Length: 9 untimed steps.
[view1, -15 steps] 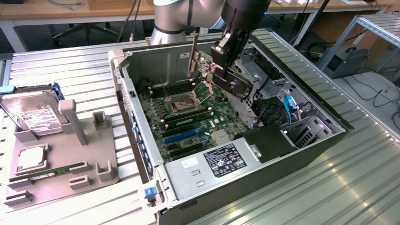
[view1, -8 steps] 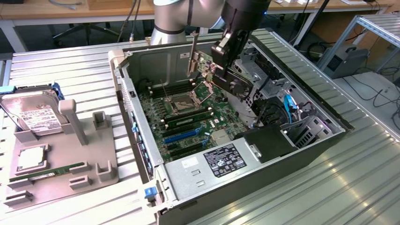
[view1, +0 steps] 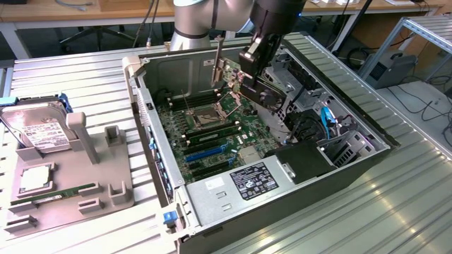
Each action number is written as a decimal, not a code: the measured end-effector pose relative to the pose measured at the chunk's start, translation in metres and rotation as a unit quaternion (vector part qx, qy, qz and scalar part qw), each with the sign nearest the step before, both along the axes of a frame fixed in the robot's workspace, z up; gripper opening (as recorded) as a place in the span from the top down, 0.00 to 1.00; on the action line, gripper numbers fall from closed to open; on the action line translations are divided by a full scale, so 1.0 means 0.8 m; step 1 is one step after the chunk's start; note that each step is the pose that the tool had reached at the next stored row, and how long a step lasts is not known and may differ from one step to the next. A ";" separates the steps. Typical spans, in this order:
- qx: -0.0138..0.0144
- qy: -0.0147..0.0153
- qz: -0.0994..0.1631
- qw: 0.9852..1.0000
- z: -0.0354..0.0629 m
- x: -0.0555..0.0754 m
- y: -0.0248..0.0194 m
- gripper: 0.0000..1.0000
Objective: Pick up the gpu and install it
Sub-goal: 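Insert the gpu into the slot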
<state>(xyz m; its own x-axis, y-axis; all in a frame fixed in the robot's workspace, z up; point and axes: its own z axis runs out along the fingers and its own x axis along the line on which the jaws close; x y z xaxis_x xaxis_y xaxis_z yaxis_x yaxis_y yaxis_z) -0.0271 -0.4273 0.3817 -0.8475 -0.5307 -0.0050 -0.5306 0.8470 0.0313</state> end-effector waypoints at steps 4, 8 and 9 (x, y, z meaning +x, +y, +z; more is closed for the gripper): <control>0.000 0.000 0.004 1.000 0.000 0.000 0.0000 0.73; 0.000 0.000 0.008 1.000 0.000 0.000 0.0000 0.73; 0.000 0.000 0.009 1.000 0.000 0.000 0.0000 0.73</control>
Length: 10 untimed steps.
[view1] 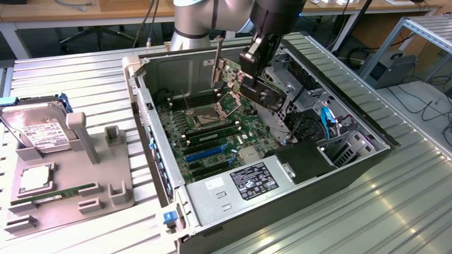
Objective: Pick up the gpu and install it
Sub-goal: 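Insert the gpu into the slot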
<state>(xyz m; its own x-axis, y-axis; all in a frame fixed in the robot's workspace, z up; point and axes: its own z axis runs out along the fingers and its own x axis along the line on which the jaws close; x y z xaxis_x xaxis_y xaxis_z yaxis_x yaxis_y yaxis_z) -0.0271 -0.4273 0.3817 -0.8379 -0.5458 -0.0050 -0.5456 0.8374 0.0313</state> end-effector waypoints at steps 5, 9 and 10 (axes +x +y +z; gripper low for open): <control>0.000 0.000 0.004 1.000 0.000 0.000 0.0000 0.73; 0.000 0.000 0.008 1.000 0.000 0.000 0.0000 0.73; 0.000 0.000 0.009 1.000 0.000 0.000 0.0000 0.73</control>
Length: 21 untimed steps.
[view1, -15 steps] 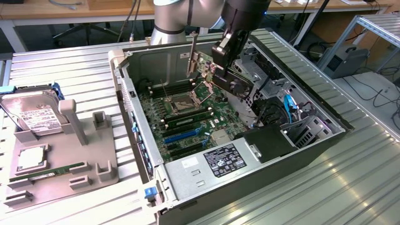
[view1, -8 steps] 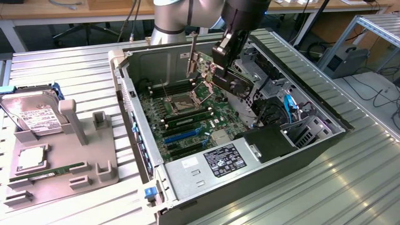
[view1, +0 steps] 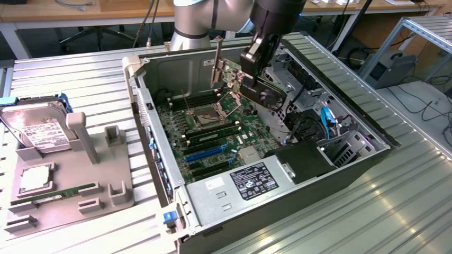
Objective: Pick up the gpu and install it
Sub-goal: 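Insert the gpu into the slot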
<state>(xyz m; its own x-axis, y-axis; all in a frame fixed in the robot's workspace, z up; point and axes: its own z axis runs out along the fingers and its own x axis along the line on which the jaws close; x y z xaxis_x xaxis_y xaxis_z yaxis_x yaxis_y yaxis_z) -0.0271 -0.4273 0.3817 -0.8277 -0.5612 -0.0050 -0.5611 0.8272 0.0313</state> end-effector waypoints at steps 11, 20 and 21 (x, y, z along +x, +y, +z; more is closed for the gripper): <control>0.000 0.000 0.010 1.000 0.000 0.000 0.0000 0.73; 0.000 0.000 0.019 1.000 0.000 0.000 0.0000 0.73; 0.000 0.000 0.020 1.000 0.000 0.000 0.0000 0.73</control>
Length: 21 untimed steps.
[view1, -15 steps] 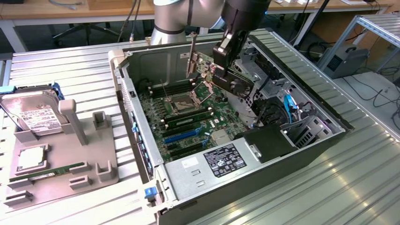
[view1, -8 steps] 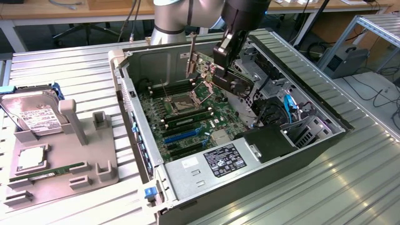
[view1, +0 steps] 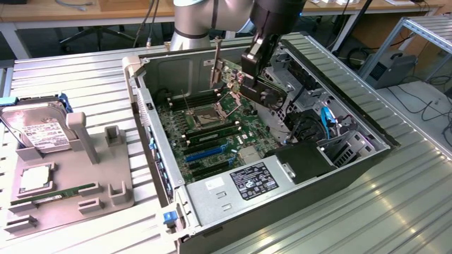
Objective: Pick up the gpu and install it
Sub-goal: 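Insert the gpu into the slot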
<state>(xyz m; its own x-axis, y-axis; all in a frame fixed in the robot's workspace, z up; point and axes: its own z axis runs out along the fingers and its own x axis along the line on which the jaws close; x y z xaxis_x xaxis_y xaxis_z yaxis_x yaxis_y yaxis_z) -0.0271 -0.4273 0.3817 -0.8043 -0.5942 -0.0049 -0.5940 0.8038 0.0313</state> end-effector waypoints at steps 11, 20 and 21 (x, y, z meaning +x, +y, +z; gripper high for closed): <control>0.000 0.000 0.010 1.000 0.000 0.000 0.0000 0.73; 0.000 0.000 0.020 1.000 0.000 0.000 0.0000 0.73; 0.000 0.000 0.022 1.000 0.000 0.000 0.0000 0.73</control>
